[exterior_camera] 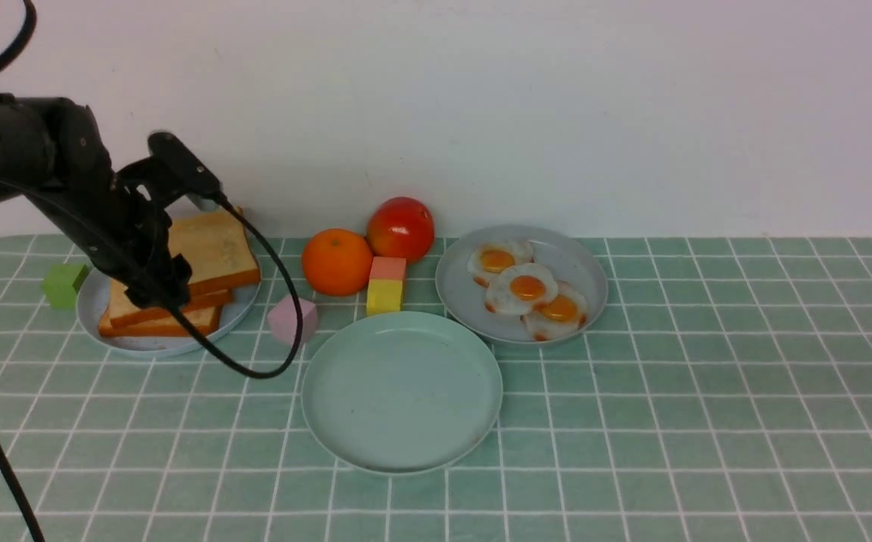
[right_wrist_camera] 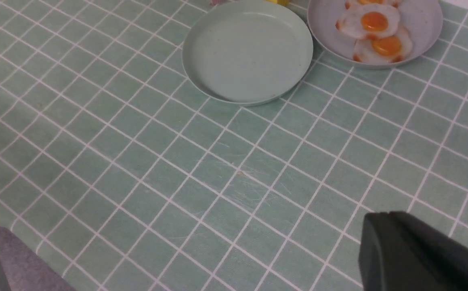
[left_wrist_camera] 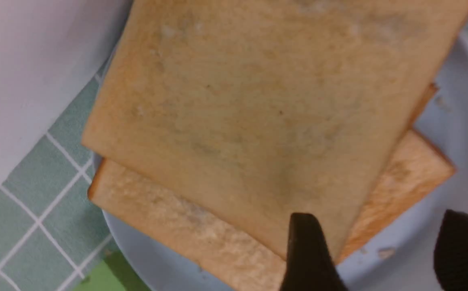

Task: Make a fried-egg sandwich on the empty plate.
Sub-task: Use the left arm to grab a slice of bread

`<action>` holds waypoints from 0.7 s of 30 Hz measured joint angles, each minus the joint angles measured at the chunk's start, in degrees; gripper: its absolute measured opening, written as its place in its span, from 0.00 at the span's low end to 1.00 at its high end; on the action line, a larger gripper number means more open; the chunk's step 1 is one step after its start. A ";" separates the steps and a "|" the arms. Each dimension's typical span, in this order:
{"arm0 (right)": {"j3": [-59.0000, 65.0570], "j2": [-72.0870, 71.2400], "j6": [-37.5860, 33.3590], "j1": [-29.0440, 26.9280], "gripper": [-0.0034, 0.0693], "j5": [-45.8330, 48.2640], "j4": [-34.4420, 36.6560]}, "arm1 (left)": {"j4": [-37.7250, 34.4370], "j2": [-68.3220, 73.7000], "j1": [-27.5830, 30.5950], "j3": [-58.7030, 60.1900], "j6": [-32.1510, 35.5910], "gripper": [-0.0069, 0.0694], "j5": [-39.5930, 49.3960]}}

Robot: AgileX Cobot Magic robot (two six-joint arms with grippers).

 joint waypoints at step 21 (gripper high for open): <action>0.00 0.00 0.00 0.00 0.07 0.00 3.50 | 2.68 1.05 0.00 0.00 0.88 0.07 -1.38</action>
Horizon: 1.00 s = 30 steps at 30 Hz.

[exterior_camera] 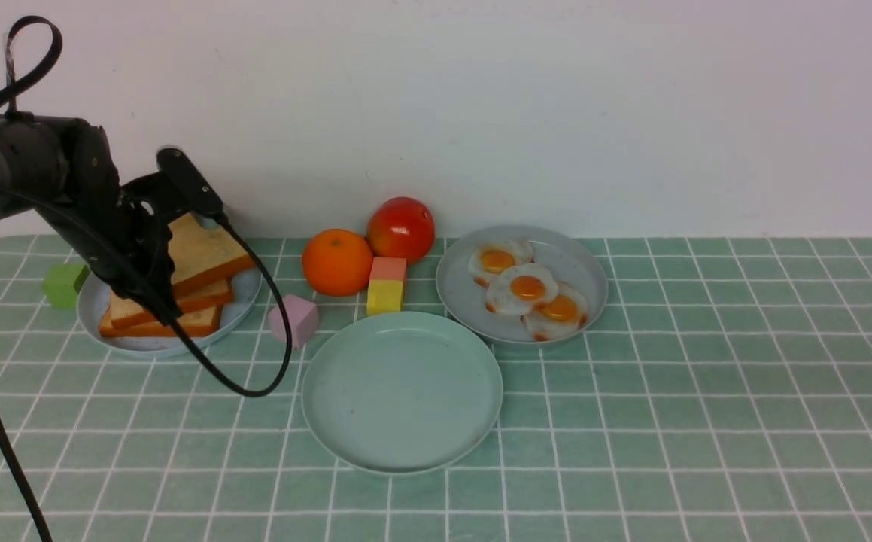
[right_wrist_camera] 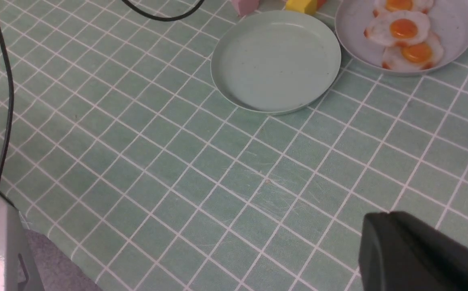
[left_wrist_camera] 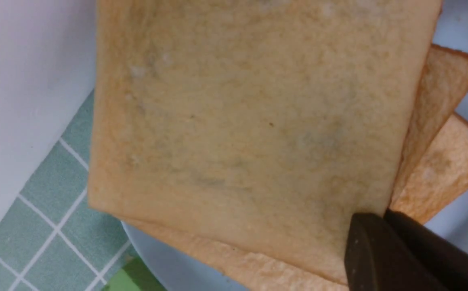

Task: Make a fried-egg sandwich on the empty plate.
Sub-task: Use the left arm to grab a slice of bread

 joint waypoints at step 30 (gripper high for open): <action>0.00 0.00 -0.01 0.00 0.09 1.78 0.18 | -1.95 -0.29 -0.46 0.00 -2.46 0.12 3.76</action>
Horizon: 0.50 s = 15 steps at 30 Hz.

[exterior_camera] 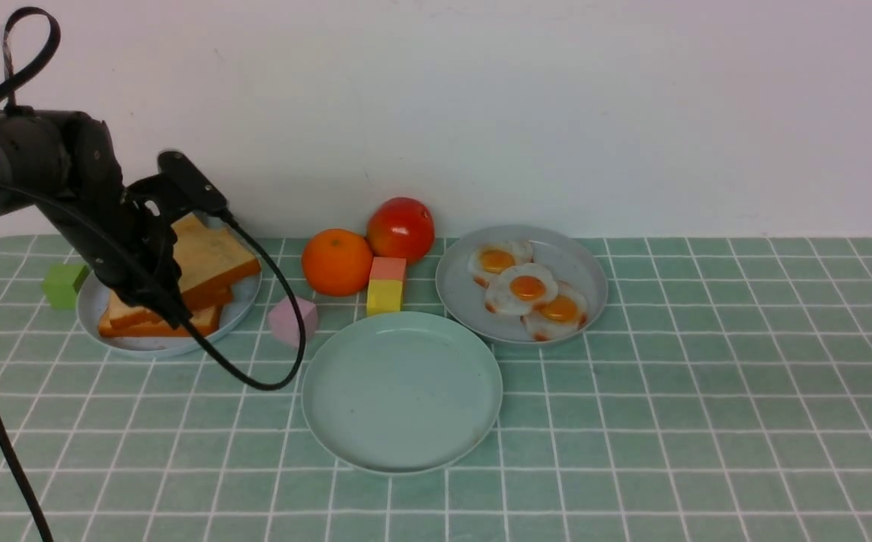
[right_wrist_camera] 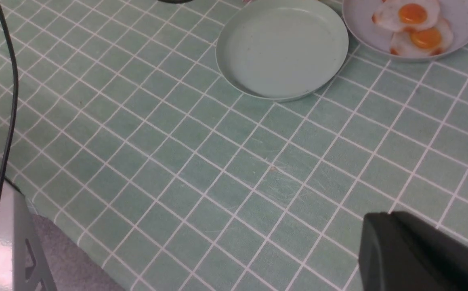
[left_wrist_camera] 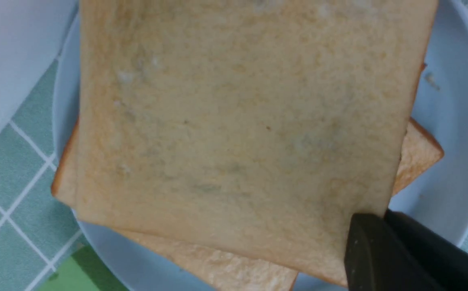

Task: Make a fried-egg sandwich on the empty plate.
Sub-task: Use the left arm to grab a slice of bread

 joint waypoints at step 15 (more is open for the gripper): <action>0.00 0.00 -0.10 0.00 0.10 -0.05 0.25 | -1.85 -1.99 0.00 0.00 -0.20 0.56 -2.23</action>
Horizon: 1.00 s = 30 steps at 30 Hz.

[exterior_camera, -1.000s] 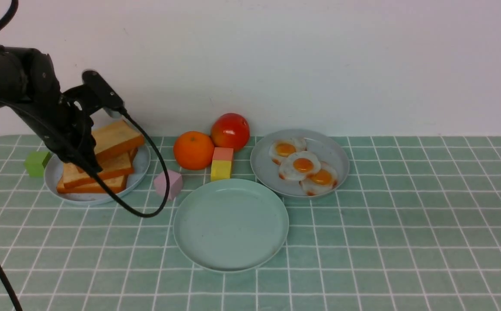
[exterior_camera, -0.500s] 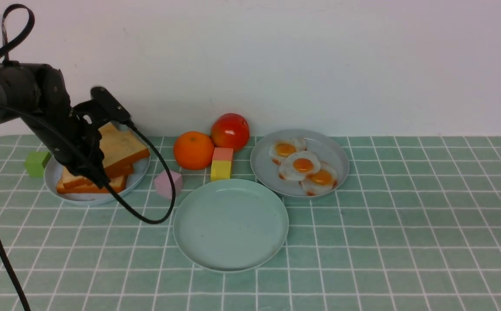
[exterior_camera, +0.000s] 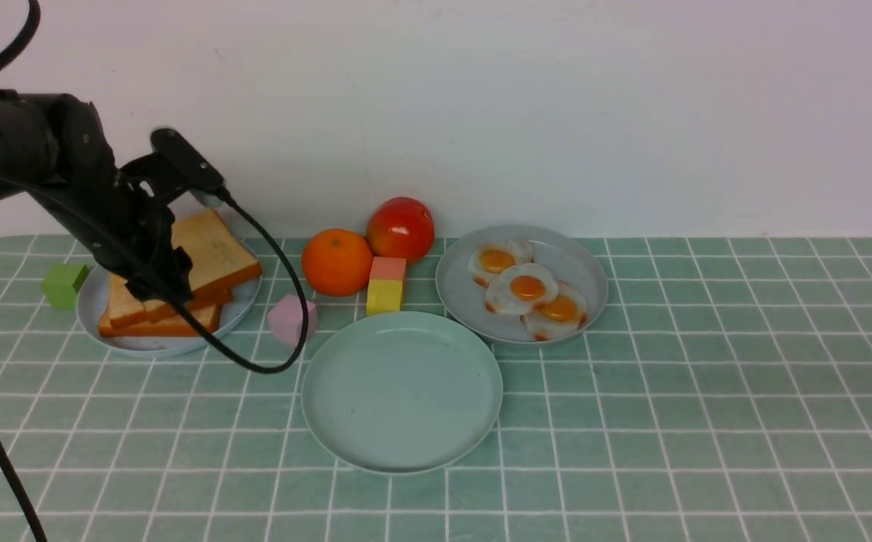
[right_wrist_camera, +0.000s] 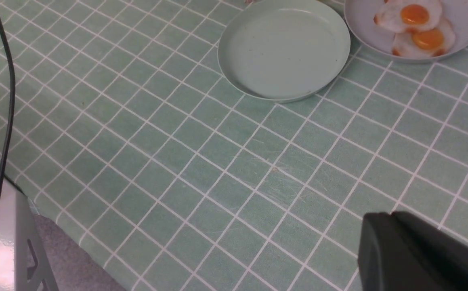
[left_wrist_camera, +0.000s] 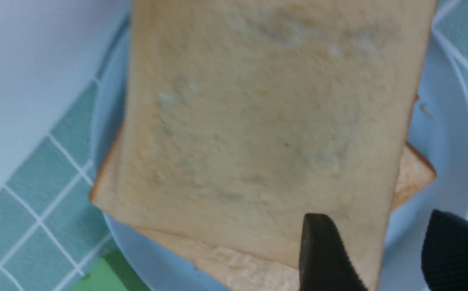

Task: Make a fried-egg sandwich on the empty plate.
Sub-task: Use the left arm to grab a slice of bread

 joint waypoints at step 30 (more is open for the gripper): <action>0.00 0.00 0.00 0.00 0.11 -0.38 1.87 | 2.14 -0.74 -0.46 -0.32 -4.51 0.13 1.91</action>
